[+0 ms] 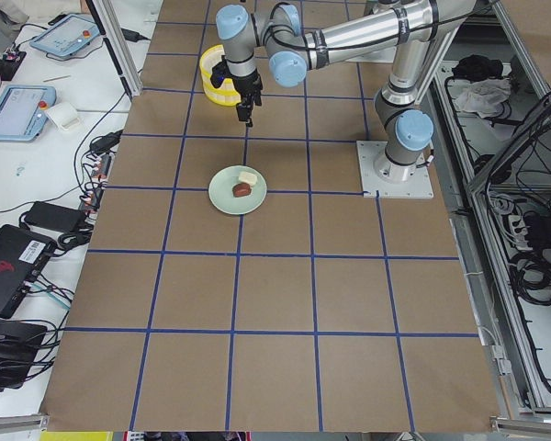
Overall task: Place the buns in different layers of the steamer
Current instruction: 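Lower the left gripper toward the white bun while the right reaches the steamer, then grasp the white bun with the left gripper while the right grips the top tier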
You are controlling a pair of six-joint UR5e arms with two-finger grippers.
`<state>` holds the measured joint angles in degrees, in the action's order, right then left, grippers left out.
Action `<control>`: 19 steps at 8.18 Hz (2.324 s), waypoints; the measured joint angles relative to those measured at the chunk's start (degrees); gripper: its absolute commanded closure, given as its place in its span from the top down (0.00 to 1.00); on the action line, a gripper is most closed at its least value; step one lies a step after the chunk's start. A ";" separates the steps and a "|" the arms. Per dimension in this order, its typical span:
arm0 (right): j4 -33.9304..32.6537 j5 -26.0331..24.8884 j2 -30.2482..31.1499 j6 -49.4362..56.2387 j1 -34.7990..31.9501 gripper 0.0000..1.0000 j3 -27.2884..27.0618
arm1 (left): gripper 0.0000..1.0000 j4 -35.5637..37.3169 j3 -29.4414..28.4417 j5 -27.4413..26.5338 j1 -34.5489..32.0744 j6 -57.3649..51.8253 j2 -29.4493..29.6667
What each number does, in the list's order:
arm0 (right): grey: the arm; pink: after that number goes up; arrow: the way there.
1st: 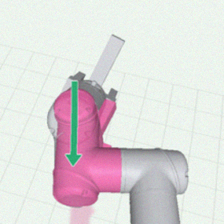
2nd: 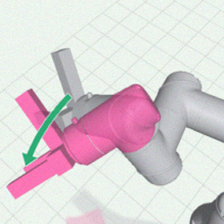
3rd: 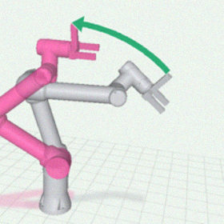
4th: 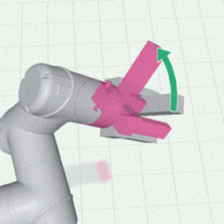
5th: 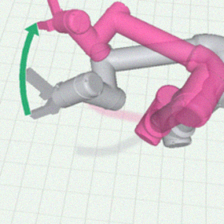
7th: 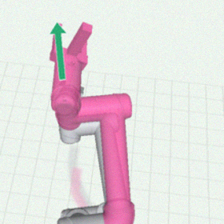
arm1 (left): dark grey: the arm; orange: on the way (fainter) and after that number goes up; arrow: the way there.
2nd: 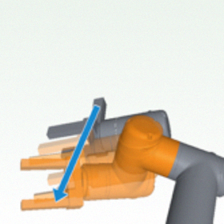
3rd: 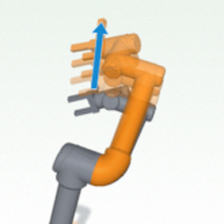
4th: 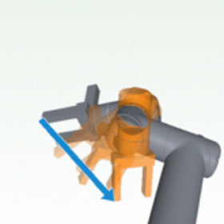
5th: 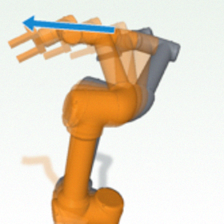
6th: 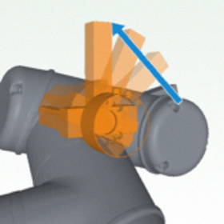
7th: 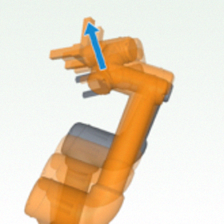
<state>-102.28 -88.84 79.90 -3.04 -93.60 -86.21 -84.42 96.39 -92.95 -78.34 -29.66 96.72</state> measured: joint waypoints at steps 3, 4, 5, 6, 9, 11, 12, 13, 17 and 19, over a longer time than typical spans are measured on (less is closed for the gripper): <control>-8.27 0.24 -8.99 -2.32 -1.25 1.00 -0.04 | 0.98 6.08 2.42 -1.75 3.42 -15.61 4.84; -9.99 0.32 -11.25 -2.80 -1.45 1.00 -0.09 | 0.96 8.13 2.62 -1.92 4.77 -19.21 7.27; -11.30 0.71 -12.84 -3.19 -1.54 1.00 -0.30 | 0.94 9.94 2.70 -1.96 5.45 -21.31 9.66; -12.40 1.86 -13.94 -3.39 -1.60 0.96 -0.83 | 0.89 11.31 2.71 -2.04 5.75 -22.95 11.59; -15.99 3.58 -16.73 -4.87 -1.72 0.81 -1.96 | 0.74 15.11 2.68 -4.03 5.91 -27.61 15.48; -16.92 3.70 -17.45 -5.47 -1.81 0.55 -2.48 | 0.74 16.04 2.71 -4.41 5.92 -28.33 16.33; -17.06 3.74 -17.48 -5.81 -1.83 0.45 -2.58 | 0.74 16.35 2.71 -4.47 5.92 -28.40 16.68; -17.11 3.76 -17.49 -6.07 -1.85 0.36 -2.61 | 0.65 16.95 2.69 -4.50 5.92 -28.45 17.18; -17.16 3.77 -17.50 -6.19 -1.92 0.17 -2.64 | 0.62 18.95 2.66 -4.42 5.92 -29.44 18.64; -17.10 3.76 -17.50 -5.78 -2.00 0.10 -2.64 | 0.12 19.14 2.66 -4.44 5.92 -29.52 18.88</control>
<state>-119.38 -85.08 62.41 -8.83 -95.59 -88.86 -65.28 99.05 -97.39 -72.42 -59.18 115.60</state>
